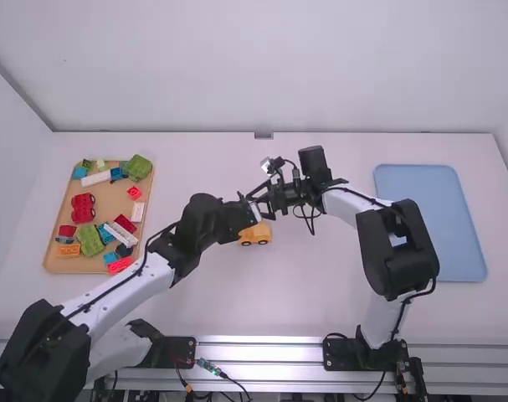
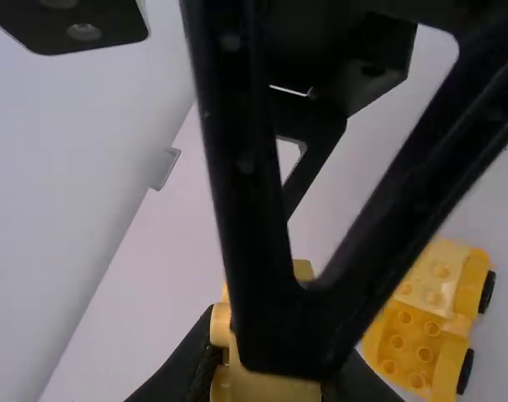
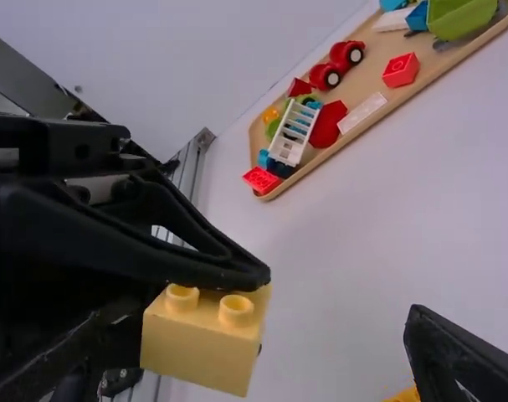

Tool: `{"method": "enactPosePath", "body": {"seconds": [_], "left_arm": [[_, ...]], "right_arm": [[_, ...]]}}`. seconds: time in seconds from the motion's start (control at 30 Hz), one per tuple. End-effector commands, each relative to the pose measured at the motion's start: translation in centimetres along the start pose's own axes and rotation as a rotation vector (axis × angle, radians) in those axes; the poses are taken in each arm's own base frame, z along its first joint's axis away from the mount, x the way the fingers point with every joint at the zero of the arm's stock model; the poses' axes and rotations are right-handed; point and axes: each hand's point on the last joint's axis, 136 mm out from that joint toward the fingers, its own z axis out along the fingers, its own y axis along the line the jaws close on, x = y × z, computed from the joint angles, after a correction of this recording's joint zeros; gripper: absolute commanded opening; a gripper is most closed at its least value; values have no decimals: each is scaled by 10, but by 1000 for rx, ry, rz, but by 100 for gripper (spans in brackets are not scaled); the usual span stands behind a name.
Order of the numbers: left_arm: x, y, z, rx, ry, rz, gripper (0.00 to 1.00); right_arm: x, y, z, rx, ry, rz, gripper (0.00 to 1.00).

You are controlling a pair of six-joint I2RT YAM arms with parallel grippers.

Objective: Assemble lego blocks to make yellow taxi

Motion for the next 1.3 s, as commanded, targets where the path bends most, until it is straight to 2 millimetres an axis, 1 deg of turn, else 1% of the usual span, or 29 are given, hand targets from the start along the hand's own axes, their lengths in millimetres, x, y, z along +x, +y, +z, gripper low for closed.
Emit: {"method": "enactPosePath", "body": {"seconds": [0.0,0.1,0.13,0.17,0.2,0.23,0.37,0.4,0.43,0.5,0.63,0.7,0.73,0.77,0.8,0.97,1.0,1.07,1.13,1.27], "left_arm": [[-9,10,4,-10,-2,-14,2],[-9,9,10,6,9,-15,2],[-8,9,15,12,17,-16,2],[-8,9,15,12,17,-16,2],[-5,8,19,15,31,-16,2],[-4,7,20,18,34,-15,2],[-2,5,28,22,34,9,2],[-3,6,30,16,27,9,2],[-3,6,31,15,24,9,2],[-5,9,31,4,17,11,2],[-8,11,31,-5,7,35,2],[-8,12,30,-10,4,35,2],[-9,12,30,-9,4,34,2],[-9,12,30,-9,4,34,2],[-8,12,30,-9,4,34,2],[-11,14,30,-17,-7,39,2],[-12,14,30,-18,-10,38,2],[-13,15,30,-21,-13,38,2],[-12,15,30,-23,-10,39,2],[-13,15,30,-23,-13,39,2]], "right_arm": [[4,-1,0,-5,1,1,90],[4,-2,0,-1,2,2,86],[4,-3,0,2,2,1,83],[4,-3,0,2,2,1,83],[4,-2,0,0,1,-2,75],[4,-2,0,-1,1,-2,73],[4,-3,0,3,2,1,69],[5,-3,0,4,3,3,65],[5,-4,0,10,3,4,64],[5,-11,0,51,7,30,64],[6,-14,-1,71,10,40,63],[6,-14,-1,71,10,37,59],[6,-15,-1,73,9,37,56],[6,-15,-1,74,9,37,56],[6,-15,-1,75,10,37,51],[6,-15,-1,74,10,37,40],[6,-15,-1,73,10,37,36],[6,-15,-1,74,10,38,31],[6,-15,-1,73,10,40,23],[6,-15,-1,73,10,42,18]]}}
